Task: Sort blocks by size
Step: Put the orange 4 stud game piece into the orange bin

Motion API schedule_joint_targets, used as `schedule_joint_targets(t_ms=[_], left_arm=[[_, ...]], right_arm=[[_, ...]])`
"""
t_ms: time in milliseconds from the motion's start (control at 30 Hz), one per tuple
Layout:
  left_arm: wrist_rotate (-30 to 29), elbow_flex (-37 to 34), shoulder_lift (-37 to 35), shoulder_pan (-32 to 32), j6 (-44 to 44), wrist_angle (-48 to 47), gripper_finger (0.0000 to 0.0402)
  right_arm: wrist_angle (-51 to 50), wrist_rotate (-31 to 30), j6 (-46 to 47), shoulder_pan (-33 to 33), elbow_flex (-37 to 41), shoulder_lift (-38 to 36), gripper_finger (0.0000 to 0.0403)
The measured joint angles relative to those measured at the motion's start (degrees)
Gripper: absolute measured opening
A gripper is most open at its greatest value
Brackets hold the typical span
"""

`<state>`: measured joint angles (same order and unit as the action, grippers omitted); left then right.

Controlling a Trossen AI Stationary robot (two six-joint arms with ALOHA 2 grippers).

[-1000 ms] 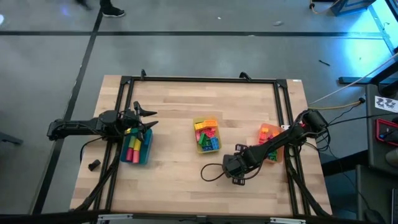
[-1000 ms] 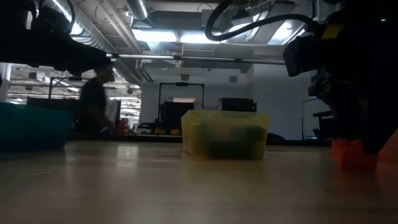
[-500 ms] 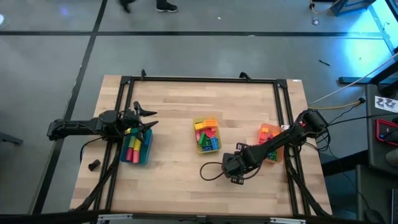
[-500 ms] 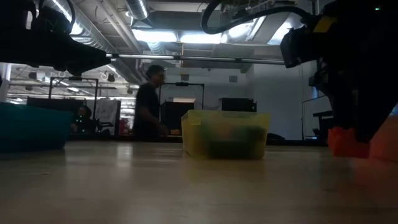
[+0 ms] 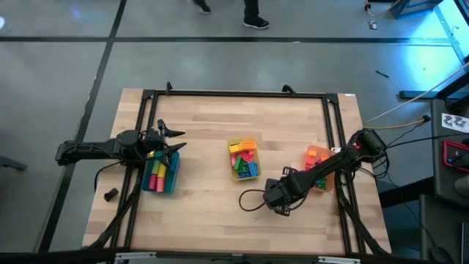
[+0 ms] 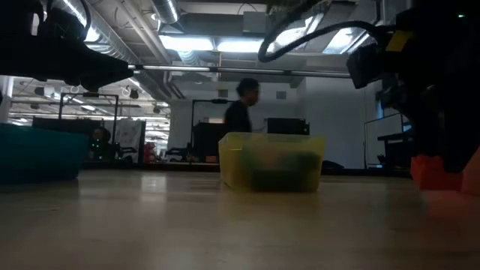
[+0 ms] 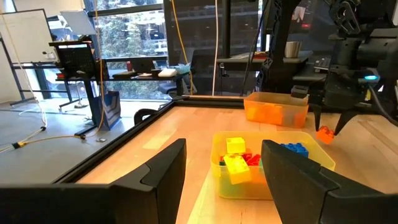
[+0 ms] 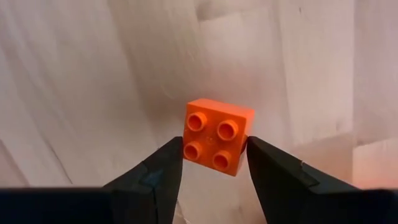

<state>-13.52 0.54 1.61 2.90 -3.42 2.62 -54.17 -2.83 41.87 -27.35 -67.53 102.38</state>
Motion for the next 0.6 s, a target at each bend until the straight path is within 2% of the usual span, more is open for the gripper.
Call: schedule_joint_targets(t_ms=[267,600], left_arm=[[0.0,0.0,0.0,0.0,0.0,0.02,0.0194],[0.0,0.0,0.0,0.0,0.01,0.0,0.0194]], right_arm=[[-2.11,-0.75,0.35,0.0,-0.04,-1.36,0.0179],[-10.32,-2.81,4.64,0.0,-0.06,-7.14,0.0179]])
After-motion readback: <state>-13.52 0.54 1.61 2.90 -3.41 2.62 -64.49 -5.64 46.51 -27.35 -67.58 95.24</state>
